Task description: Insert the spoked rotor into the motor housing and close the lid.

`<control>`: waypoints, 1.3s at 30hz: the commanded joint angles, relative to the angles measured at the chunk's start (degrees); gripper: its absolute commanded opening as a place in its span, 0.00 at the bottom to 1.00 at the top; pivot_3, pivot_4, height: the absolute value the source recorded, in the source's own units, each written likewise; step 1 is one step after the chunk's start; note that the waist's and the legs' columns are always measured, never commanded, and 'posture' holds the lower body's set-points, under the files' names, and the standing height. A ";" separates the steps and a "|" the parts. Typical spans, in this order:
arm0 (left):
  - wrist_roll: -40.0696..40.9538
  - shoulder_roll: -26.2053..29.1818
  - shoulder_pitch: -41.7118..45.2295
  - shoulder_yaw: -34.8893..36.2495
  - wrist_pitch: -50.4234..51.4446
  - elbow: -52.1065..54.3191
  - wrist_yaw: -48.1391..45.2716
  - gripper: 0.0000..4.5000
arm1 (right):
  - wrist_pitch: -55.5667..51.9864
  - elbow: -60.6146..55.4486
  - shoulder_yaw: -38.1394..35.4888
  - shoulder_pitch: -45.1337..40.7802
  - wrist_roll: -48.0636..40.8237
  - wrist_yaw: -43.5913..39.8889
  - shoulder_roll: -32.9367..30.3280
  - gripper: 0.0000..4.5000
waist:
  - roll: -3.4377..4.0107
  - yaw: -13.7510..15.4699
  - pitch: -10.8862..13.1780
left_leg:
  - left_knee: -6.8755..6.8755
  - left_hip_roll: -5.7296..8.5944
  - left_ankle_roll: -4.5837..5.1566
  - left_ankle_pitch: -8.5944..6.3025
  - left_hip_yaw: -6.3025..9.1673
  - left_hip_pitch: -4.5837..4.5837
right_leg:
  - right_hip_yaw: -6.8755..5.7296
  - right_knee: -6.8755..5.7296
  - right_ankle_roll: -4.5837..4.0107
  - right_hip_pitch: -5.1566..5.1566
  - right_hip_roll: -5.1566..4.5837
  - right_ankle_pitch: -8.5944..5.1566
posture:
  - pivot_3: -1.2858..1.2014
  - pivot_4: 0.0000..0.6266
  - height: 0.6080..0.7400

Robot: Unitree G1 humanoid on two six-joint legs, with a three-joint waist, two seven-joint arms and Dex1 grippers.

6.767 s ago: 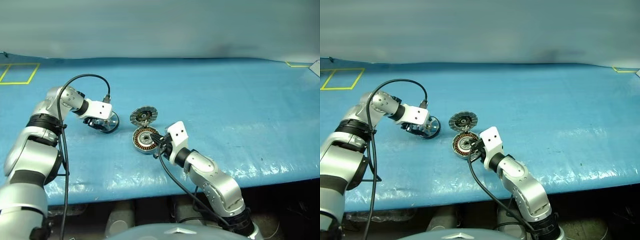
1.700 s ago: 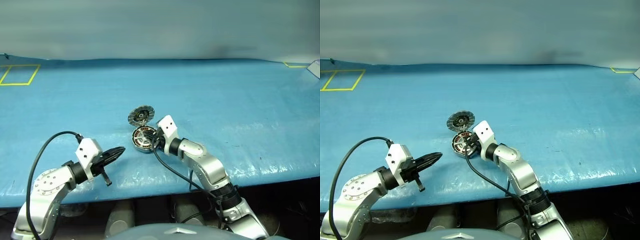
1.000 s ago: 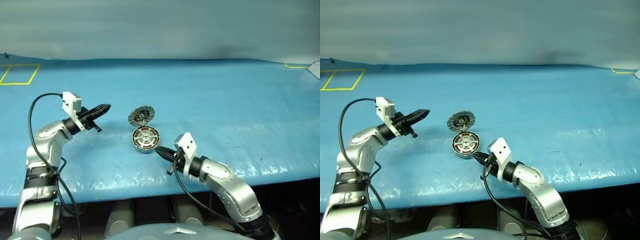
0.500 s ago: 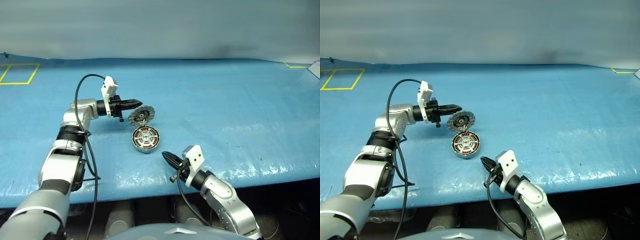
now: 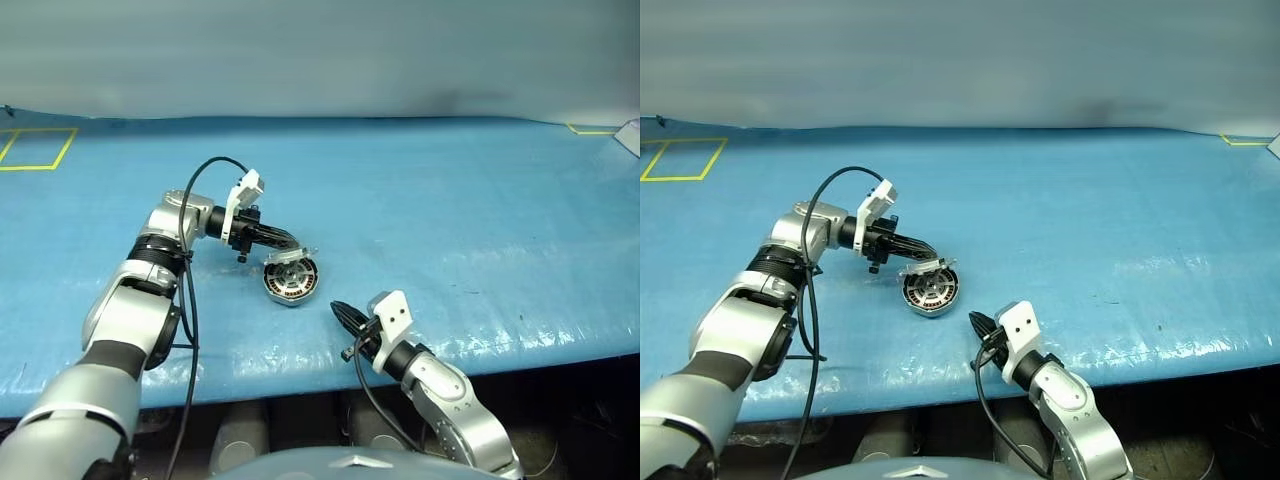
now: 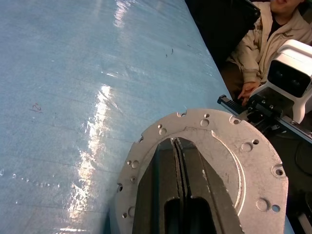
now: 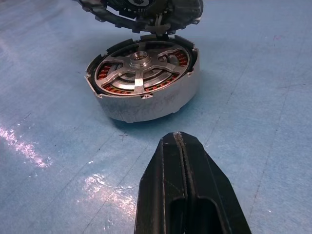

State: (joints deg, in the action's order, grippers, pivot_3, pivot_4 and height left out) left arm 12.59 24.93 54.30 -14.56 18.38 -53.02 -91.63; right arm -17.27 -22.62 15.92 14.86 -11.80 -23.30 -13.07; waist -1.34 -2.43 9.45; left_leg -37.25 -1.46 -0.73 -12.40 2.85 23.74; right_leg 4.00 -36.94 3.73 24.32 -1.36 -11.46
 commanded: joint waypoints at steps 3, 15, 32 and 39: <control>2.16 0.81 -3.52 -2.38 1.16 5.42 -0.87 0.00 | 0.14 0.03 -0.09 -1.19 0.19 0.23 0.36 0.00 | 0.00 0.07 0.00 | 0.00 0.00 0.00 0.00 0.00 0.00 | 0.00 0.00 0.00 0.00 0.00 0.00 | 0.52 0.24 1.00; 2.26 0.28 -11.37 -0.25 3.43 14.38 -0.54 0.00 | -3.66 -2.72 -1.99 -2.66 -2.89 0.53 0.75 0.00 | 0.01 0.29 -0.01 | -0.03 0.00 0.00 0.00 0.00 -0.02 | 0.00 -0.02 0.00 -0.01 0.00 0.00 | 0.52 0.24 1.00; 9.21 -1.16 -46.34 17.98 1.58 67.46 31.88 0.00 | -20.98 -10.51 -2.28 -20.83 -4.08 7.73 1.67 0.51 | 0.12 -0.07 0.01 | 0.07 -0.08 -0.01 0.00 -0.06 -0.11 | 0.01 -0.03 -0.06 0.03 -0.03 0.01 | 0.52 0.24 1.00; 7.51 -8.41 -64.50 20.72 -6.13 79.80 46.69 0.00 | -24.27 -1.30 4.54 -30.58 -3.84 2.06 1.49 0.99 | 0.11 0.29 -0.02 | 0.02 -0.09 -0.01 0.01 -0.11 -0.17 | 0.00 0.01 -0.11 -0.05 -0.06 0.05 | 0.52 0.24 1.00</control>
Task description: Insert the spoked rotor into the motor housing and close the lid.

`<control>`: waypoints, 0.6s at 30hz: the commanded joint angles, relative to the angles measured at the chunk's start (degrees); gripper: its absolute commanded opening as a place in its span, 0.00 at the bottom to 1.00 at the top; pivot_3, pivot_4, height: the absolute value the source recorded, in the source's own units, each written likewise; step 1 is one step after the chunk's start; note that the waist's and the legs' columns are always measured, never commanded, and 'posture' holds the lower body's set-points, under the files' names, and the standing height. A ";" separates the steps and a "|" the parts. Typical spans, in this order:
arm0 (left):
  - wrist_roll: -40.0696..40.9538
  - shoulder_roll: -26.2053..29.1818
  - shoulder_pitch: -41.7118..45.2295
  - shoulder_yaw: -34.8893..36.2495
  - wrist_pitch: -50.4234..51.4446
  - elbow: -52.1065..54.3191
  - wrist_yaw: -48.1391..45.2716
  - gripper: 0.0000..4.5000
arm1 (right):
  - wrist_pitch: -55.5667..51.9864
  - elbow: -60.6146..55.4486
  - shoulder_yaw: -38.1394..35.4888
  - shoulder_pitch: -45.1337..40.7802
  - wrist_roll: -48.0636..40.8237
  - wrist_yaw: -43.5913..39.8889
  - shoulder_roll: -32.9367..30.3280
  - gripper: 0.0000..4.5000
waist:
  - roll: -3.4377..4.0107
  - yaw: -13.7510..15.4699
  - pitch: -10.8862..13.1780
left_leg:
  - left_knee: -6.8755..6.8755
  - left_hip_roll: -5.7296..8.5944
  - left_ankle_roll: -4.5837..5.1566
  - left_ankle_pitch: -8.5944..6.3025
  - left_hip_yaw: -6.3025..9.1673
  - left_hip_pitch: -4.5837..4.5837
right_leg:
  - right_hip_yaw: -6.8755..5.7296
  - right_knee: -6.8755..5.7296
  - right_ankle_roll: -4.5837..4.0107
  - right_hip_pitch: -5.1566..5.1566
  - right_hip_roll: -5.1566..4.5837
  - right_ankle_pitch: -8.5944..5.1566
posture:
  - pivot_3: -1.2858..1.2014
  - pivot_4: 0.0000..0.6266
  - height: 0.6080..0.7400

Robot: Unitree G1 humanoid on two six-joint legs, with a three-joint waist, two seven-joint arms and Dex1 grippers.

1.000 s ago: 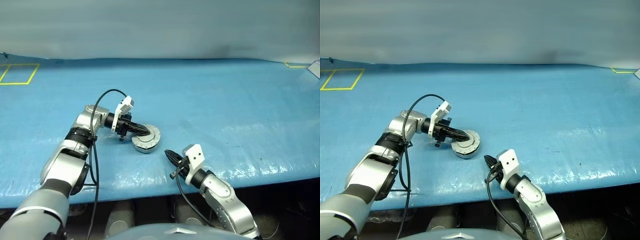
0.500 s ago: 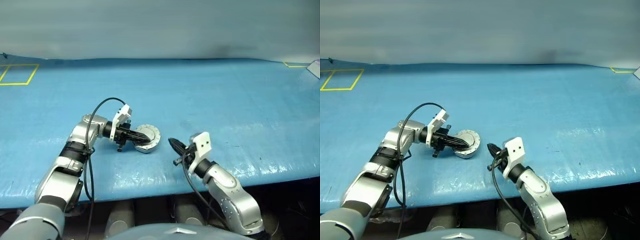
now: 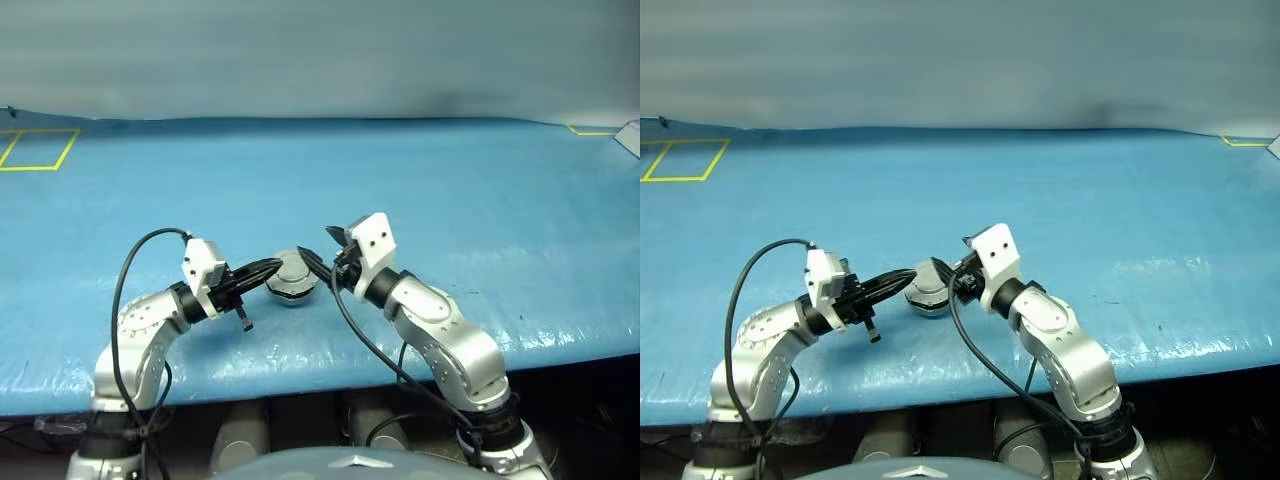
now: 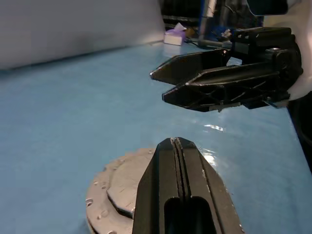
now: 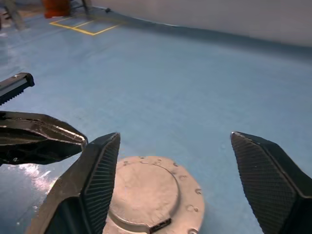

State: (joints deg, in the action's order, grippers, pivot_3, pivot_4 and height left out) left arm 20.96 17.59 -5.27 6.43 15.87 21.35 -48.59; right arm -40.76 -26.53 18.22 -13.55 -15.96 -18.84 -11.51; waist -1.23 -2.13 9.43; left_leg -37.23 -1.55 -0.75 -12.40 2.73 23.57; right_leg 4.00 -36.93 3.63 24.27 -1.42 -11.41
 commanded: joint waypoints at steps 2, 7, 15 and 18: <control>-1.70 -0.79 -9.08 -1.76 -4.49 6.98 4.43 0.00 | -0.59 5.08 3.61 -3.29 0.54 -3.74 0.06 0.99 | 0.00 -0.04 0.00 | 0.02 0.03 0.00 -0.01 -0.02 0.01 | 0.01 0.04 0.00 0.00 -0.04 0.00 | 0.52 0.24 1.00; -3.29 -1.15 -13.80 -4.51 -7.46 7.24 7.30 0.00 | 1.84 11.19 4.89 -4.75 1.66 -6.06 1.00 0.99 | 0.01 -0.02 0.00 | 0.00 0.03 -0.01 -0.01 -0.03 0.03 | 0.00 0.03 0.00 0.07 -0.04 -0.01 | 0.52 0.24 1.00; -4.31 -0.29 -13.46 -7.65 -9.55 5.29 9.57 0.00 | 6.06 18.17 3.32 -4.62 4.72 -5.59 1.89 0.99 | 0.02 -0.30 0.00 | 0.05 0.00 -0.02 -0.01 -0.12 0.03 | 0.01 0.03 0.00 0.15 -0.04 0.00 | 0.52 0.24 1.00; -4.66 0.21 -12.45 -8.06 -10.20 4.39 9.75 0.00 | 7.18 17.94 3.88 -3.69 5.83 -5.98 1.57 0.86 | 0.02 -0.29 0.00 | 0.09 0.00 -0.02 -0.02 -0.12 0.04 | 0.01 0.04 0.00 0.16 -0.03 -0.01 | 0.52 0.24 1.00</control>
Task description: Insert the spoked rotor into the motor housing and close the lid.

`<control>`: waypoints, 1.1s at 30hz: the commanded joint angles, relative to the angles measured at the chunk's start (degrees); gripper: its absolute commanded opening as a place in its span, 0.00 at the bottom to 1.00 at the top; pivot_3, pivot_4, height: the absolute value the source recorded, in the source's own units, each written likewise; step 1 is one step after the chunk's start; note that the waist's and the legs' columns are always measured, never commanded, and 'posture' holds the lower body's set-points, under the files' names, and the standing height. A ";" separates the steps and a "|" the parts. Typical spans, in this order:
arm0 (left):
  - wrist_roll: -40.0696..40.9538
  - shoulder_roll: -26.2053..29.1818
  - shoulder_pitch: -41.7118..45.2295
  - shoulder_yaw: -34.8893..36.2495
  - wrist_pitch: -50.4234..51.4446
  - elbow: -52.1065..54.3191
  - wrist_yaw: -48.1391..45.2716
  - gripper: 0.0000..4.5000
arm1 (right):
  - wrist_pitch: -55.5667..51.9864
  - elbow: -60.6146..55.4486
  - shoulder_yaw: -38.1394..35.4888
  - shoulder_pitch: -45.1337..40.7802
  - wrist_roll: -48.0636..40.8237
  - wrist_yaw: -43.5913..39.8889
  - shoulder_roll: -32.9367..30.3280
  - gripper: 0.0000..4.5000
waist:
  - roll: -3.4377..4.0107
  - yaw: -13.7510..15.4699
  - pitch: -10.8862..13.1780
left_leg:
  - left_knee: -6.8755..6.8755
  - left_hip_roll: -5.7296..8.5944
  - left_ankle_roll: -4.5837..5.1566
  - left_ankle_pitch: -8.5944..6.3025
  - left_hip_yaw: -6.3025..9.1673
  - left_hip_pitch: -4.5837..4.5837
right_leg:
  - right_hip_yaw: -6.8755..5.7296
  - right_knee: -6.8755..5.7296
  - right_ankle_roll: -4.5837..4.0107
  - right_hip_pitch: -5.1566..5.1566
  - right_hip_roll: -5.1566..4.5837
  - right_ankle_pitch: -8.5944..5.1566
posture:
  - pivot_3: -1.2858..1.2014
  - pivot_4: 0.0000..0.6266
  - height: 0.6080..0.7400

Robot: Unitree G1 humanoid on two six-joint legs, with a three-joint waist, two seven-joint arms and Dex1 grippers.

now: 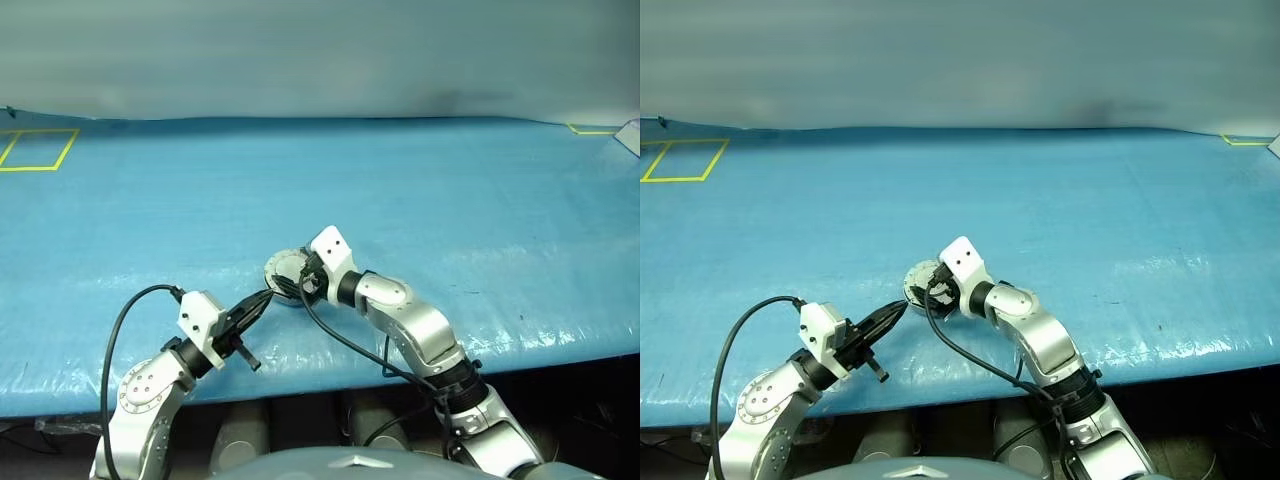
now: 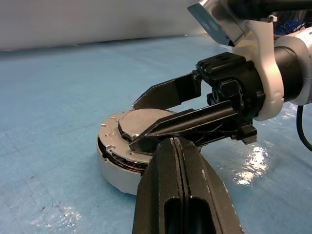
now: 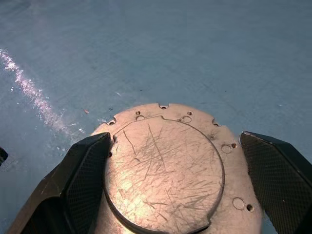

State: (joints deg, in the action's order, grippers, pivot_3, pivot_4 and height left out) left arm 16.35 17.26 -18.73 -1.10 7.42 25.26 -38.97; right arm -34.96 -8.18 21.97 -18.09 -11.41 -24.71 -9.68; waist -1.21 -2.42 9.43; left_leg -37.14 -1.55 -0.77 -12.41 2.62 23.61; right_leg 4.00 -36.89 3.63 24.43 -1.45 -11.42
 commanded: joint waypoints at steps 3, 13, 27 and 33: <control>0.39 1.27 2.36 0.46 -1.85 -0.64 0.50 0.00 | 2.59 -2.10 0.60 2.29 1.86 0.08 0.28 0.68 | 0.01 0.02 -0.01 | 0.00 0.00 0.00 0.00 0.01 -0.01 | 0.00 -0.01 0.00 -0.01 0.01 0.00 | 0.52 0.24 1.00; 1.48 3.01 5.54 3.46 -1.62 -3.10 1.33 0.00 | 2.80 -2.83 4.13 3.27 6.85 2.77 3.57 0.68 | 0.01 -0.46 -0.01 | 0.05 -0.02 0.00 0.00 -0.01 -0.02 | 0.01 0.00 0.00 0.03 0.02 0.00 | 0.52 0.24 1.00; 2.26 3.34 5.38 2.29 0.58 -1.44 3.04 0.00 | -11.82 -7.21 3.90 -3.43 8.70 5.40 5.70 0.68 | 0.03 -1.34 -0.01 | 0.06 -0.05 -0.01 0.00 -0.01 -0.02 | 0.00 -0.02 -0.03 0.05 0.03 0.01 | 0.52 0.24 1.00; 2.43 3.17 5.19 1.86 0.93 -1.21 3.45 0.00 | -13.01 -7.72 4.30 -3.94 8.48 5.60 6.23 0.68 | 0.03 -1.34 0.00 | 0.08 -0.05 -0.01 0.00 -0.01 0.05 | 0.00 -0.01 -0.03 0.12 0.03 0.01 | 0.52 0.24 1.00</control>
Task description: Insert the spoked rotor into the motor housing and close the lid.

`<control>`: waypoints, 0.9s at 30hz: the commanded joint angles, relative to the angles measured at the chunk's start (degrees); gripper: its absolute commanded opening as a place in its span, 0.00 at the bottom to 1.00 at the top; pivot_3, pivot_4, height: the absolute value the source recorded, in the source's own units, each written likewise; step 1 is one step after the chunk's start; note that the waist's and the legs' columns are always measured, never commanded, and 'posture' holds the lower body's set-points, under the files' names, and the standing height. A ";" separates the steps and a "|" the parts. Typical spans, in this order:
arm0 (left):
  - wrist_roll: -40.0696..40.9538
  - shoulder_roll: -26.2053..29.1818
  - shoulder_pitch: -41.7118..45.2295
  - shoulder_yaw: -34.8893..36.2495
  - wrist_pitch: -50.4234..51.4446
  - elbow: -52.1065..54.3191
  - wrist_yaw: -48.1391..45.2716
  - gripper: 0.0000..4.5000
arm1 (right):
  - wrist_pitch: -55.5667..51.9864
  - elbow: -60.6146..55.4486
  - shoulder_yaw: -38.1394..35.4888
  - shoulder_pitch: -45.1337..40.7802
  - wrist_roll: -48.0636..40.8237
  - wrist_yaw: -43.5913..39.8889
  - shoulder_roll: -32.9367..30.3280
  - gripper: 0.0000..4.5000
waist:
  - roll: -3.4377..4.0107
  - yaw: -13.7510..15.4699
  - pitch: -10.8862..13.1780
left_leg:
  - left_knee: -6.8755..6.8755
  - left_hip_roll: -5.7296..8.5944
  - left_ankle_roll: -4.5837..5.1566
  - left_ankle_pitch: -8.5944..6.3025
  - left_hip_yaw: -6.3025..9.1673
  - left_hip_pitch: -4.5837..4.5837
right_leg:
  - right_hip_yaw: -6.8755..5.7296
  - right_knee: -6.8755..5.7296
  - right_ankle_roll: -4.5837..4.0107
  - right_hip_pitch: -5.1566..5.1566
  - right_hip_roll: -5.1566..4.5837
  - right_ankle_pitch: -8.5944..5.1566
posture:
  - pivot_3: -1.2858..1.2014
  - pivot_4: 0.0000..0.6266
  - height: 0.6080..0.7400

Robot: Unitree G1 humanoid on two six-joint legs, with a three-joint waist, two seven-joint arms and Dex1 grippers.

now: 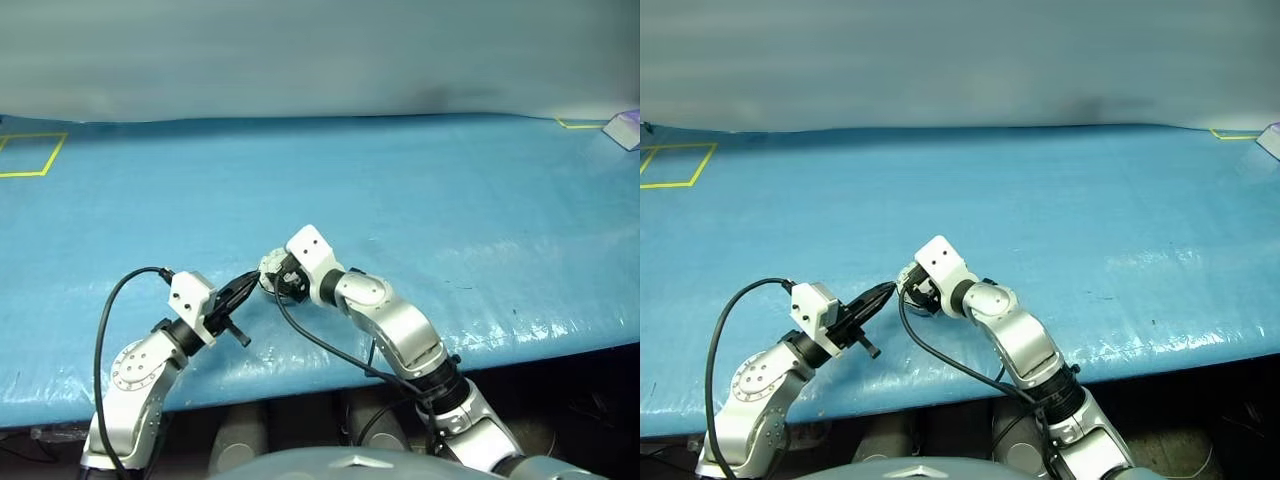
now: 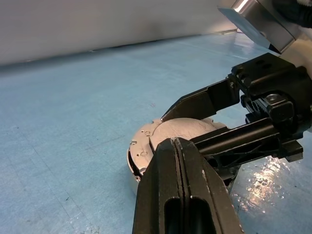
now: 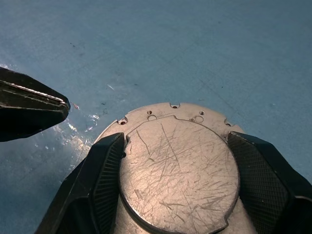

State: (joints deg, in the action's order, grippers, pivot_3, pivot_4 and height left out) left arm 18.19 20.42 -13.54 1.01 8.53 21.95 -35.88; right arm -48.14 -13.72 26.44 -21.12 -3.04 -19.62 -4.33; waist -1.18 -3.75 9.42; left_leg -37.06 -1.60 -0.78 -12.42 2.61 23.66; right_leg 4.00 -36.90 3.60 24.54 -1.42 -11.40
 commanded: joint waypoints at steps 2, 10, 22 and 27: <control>0.73 0.03 -0.05 -0.40 -0.04 2.13 0.44 0.00 | -0.22 -1.90 -0.34 -0.40 -0.07 1.22 1.75 0.68 | 0.00 -0.01 0.00 | 0.00 0.00 0.00 0.00 -0.01 0.01 | 0.00 0.01 0.00 0.01 0.00 0.00 | 0.52 0.24 1.00; 1.09 0.42 -0.09 -0.67 0.10 1.95 0.63 0.00 | 5.26 -2.68 -4.71 3.32 -3.57 2.25 6.16 0.68 | 0.01 -0.05 0.03 | 0.03 -0.01 -0.02 -0.01 0.00 0.06 | 0.00 0.02 -0.01 0.06 0.00 -0.01 | 0.52 0.24 1.00; 1.27 0.60 0.36 -0.41 -0.39 0.70 -0.23 0.00 | 13.25 1.05 -2.11 6.22 -1.66 -1.15 1.18 0.68 | 0.01 -0.05 0.03 | 0.09 -0.01 -0.06 -0.04 -0.01 0.04 | -0.01 0.06 -0.04 0.06 -0.01 -0.03 | 0.52 0.24 1.00; 1.24 0.50 0.29 -0.32 -0.44 0.38 -0.52 0.00 | 8.61 0.51 -3.71 5.39 -3.06 0.86 3.84 0.68 | 0.01 -0.04 0.03 | 0.09 -0.01 -0.08 -0.05 0.00 0.04 | -0.01 0.06 -0.05 0.06 -0.01 -0.04 | 0.52 0.24 1.00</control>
State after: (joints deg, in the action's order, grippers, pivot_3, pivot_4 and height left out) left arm 18.70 20.57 -13.43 0.40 8.73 21.95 -36.27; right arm -38.09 -11.63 23.12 -14.90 -4.87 -19.36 -2.03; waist -1.17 -3.79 9.45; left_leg -36.97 -1.61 -0.85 -12.46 2.60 23.70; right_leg 3.99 -36.84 3.55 24.61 -1.42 -11.44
